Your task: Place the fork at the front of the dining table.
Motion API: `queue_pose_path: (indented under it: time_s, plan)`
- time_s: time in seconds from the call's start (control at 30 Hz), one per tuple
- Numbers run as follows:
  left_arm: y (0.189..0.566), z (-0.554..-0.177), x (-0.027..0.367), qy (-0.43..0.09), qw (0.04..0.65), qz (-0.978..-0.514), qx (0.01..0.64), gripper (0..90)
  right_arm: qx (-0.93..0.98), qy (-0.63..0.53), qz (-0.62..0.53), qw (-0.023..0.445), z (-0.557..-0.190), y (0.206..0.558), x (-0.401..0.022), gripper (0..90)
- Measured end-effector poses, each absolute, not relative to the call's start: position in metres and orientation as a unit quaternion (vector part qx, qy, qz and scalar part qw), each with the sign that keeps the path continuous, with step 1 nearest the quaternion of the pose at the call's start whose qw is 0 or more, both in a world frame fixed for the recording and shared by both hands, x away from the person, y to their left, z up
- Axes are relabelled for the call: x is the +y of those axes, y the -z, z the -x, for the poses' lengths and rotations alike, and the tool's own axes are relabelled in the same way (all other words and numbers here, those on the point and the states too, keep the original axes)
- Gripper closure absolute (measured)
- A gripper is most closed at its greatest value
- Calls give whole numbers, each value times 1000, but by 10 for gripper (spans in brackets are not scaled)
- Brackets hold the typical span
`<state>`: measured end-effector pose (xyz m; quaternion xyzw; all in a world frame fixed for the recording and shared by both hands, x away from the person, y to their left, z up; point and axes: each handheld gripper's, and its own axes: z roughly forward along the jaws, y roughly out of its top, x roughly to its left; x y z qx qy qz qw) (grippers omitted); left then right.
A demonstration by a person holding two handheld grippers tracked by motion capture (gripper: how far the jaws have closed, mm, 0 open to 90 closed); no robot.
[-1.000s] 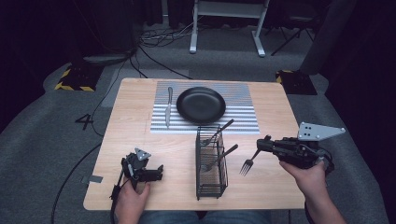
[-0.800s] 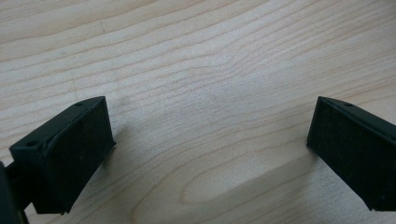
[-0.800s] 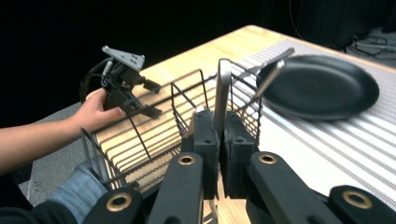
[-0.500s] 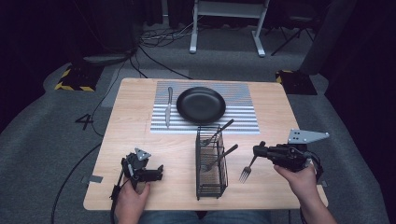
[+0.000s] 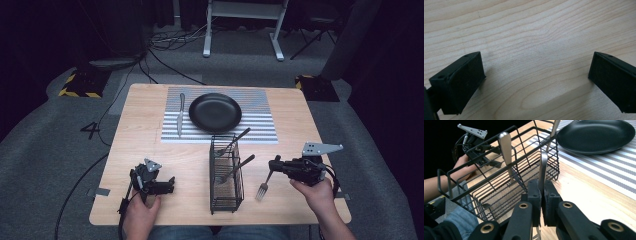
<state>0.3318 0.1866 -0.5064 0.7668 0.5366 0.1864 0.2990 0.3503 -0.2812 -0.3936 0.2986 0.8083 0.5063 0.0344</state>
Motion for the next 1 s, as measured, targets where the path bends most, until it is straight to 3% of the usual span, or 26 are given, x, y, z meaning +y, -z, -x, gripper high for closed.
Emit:
queue_pose_path:
  time_s: [0.33, 0.63, 1.0]
  plan:
    - [506, -332, 187, -186, 299, -767, 537, 4, 805, -500, -317, 38, -356, 401, -288, 851]
    - [506, -332, 187, -187, 299, -766, 537, 3, 793, -504, -338, 52, -365, 404, -299, 704]
    - [506, -332, 187, -186, 299, -767, 537, 4, 788, -478, -384, 51, -388, 446, -317, 685]
